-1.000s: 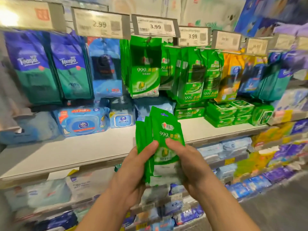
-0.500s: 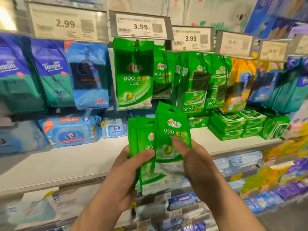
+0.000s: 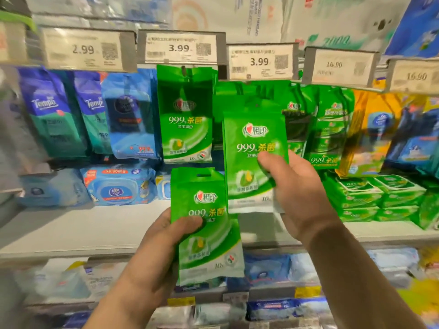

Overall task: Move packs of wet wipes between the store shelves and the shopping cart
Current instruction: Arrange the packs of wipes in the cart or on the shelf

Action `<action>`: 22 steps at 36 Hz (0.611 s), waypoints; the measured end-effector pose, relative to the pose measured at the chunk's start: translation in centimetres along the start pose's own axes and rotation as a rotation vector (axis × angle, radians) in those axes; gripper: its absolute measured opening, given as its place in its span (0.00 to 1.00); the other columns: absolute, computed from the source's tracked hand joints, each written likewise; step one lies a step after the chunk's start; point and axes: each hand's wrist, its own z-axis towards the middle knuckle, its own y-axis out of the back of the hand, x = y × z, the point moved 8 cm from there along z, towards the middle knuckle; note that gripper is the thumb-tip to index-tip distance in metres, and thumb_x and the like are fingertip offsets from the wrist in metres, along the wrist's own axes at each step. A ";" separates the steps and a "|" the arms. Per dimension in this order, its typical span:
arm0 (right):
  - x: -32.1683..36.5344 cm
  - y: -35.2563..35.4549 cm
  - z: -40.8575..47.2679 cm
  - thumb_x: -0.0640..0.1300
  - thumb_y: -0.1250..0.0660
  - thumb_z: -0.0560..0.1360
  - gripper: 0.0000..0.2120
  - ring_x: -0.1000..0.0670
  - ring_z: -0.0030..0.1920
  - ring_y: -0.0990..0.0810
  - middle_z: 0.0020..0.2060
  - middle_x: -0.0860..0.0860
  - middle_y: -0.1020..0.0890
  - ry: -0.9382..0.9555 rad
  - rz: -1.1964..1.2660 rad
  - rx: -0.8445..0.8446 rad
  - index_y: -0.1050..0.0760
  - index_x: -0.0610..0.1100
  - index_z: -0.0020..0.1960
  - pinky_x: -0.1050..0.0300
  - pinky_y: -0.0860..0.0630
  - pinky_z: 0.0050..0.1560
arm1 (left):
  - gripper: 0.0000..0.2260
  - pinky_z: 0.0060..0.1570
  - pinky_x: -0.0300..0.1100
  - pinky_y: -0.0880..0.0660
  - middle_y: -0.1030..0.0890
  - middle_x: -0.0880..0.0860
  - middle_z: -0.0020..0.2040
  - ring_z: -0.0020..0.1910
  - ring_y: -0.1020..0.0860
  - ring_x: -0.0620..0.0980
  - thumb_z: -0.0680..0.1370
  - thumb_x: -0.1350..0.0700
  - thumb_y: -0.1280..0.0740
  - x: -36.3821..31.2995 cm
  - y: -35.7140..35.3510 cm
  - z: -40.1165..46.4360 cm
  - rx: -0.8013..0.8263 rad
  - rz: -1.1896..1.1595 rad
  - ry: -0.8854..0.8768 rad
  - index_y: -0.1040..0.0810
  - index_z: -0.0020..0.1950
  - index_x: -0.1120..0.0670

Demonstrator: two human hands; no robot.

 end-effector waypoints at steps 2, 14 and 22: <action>1.1 -0.3 0.8 0.58 0.31 0.71 0.17 0.38 0.57 0.17 0.51 0.44 0.14 0.073 0.026 0.027 0.16 0.48 0.53 0.33 0.25 0.63 | 0.23 0.32 0.47 0.18 0.14 0.66 0.47 0.37 0.14 0.60 0.61 0.64 0.28 0.0 0.2 -0.3 -0.010 -0.012 -0.001 0.21 0.56 0.63; 1.4 -0.1 4.4 0.54 0.30 0.71 0.13 0.42 0.56 0.15 0.50 0.48 0.13 0.059 0.053 -0.008 0.17 0.49 0.51 0.35 0.24 0.64 | 0.31 0.42 0.52 0.17 0.16 0.67 0.57 0.47 0.14 0.63 0.61 0.59 0.23 0.0 1.9 -0.6 -0.089 -0.017 -0.009 0.22 0.64 0.64; -2.1 0.2 4.3 0.67 0.30 0.69 0.33 0.44 0.47 0.17 0.57 0.48 0.17 -0.090 -0.009 -0.011 0.25 0.48 0.66 0.57 0.26 0.31 | 0.32 0.40 0.51 0.17 0.16 0.68 0.56 0.46 0.14 0.63 0.58 0.57 0.22 -0.3 1.6 -0.1 -0.050 -0.039 -0.027 0.20 0.62 0.64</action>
